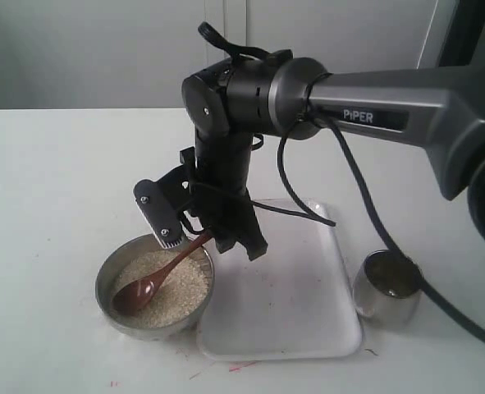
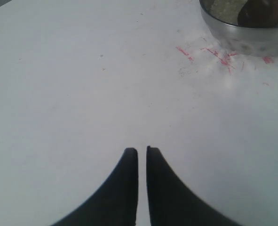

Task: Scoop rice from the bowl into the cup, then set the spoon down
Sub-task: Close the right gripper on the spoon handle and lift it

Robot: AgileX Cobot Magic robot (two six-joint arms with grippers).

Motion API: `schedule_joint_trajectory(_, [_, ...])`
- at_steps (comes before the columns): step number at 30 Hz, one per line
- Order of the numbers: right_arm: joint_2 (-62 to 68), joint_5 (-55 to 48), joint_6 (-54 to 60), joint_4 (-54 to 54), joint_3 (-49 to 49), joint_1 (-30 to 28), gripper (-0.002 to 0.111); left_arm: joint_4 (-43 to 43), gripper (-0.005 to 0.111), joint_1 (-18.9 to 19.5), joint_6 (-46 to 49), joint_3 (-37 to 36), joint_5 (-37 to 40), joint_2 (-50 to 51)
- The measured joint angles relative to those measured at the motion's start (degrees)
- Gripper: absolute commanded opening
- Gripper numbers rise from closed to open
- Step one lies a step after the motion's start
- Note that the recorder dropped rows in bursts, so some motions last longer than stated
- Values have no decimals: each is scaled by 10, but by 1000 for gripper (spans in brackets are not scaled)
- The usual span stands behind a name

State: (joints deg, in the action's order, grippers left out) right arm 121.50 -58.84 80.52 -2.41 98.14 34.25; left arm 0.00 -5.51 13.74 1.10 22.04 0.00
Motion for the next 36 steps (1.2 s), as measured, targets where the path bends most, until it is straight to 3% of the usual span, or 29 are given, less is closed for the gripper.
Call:
schedule_joint_trajectory(19, [0, 1, 10, 3, 0, 14, 34, 0, 14, 0, 0, 0, 0, 0])
schedule_joint_trajectory(22, [0, 1, 10, 3, 0, 14, 20, 0, 14, 0, 0, 0, 0, 0])
schedule_joint_trajectory(30, [0, -3, -25, -1, 0, 14, 1, 0, 14, 0, 0, 0, 0, 0])
schedule_joint_trajectory(36, [-20, -53, -136, -9, 0, 14, 0, 0, 14, 0, 0, 0, 0, 0])
